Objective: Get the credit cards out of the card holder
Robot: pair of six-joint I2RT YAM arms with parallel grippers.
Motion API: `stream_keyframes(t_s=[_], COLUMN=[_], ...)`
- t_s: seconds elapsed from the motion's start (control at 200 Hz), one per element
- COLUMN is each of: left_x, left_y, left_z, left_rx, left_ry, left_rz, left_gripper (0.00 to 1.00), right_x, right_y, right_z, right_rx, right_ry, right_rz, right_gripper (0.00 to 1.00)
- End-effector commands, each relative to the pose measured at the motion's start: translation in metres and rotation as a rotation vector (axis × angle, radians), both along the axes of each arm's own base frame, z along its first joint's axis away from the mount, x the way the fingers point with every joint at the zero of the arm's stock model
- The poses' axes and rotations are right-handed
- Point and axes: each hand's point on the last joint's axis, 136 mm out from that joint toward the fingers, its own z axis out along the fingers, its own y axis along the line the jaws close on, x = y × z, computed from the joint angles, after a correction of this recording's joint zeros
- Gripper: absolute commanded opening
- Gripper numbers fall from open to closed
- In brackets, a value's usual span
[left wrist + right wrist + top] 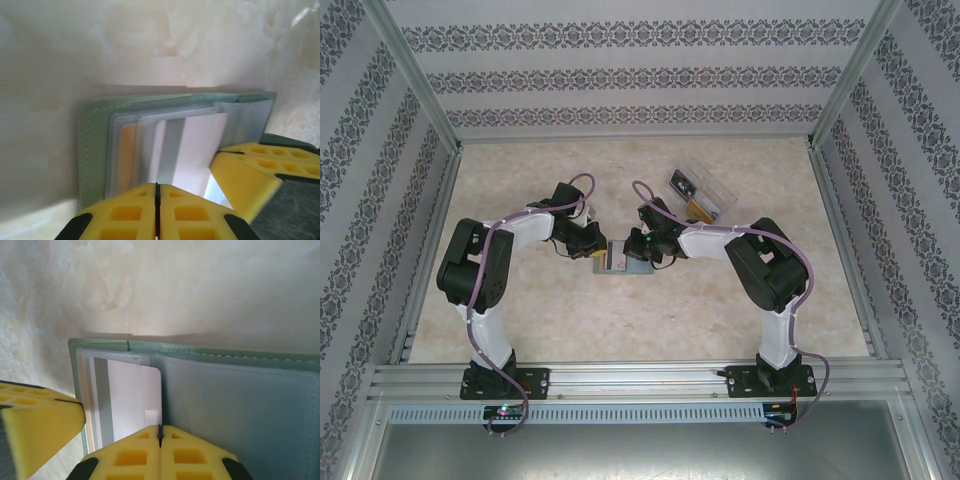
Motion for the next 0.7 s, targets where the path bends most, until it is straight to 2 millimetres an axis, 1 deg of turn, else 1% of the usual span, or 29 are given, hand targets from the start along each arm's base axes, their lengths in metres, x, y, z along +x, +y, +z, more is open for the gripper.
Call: stream_keyframes(t_s=[0.0,0.085,0.205,0.265,0.415,0.535,0.694], left_x=[-0.001,-0.004,-0.007,-0.007,-0.006,-0.007,-0.008], left_y=[0.004,0.008,0.009,0.01,0.01,0.01,0.009], left_z=[-0.014,-0.02,-0.025,-0.026,-0.025,-0.026,-0.027], left_rx=[0.048,0.075,0.081,0.087,0.088,0.088,0.089], left_ry=[0.017,0.029,0.043,0.044,0.043,0.046,0.05], left_rz=[0.007,0.002,-0.001,0.0,-0.006,-0.006,-0.009], left_gripper=[0.09,0.09,0.07,0.07,0.07,0.06,0.06], right_x=[0.002,0.005,0.009,0.009,0.005,0.002,-0.001], right_y=[-0.009,-0.011,-0.012,-0.011,-0.002,-0.001,0.0], right_z=[0.0,0.001,0.002,0.002,0.003,-0.003,-0.011], right_rx=[-0.032,-0.037,-0.031,-0.021,0.033,0.04,0.04], right_ry=[-0.01,-0.022,-0.028,-0.026,0.001,0.029,0.048], right_rz=[0.009,0.008,-0.001,-0.004,0.009,0.006,0.011], right_gripper=[0.02,0.02,0.03,0.06,0.18,0.22,0.24])
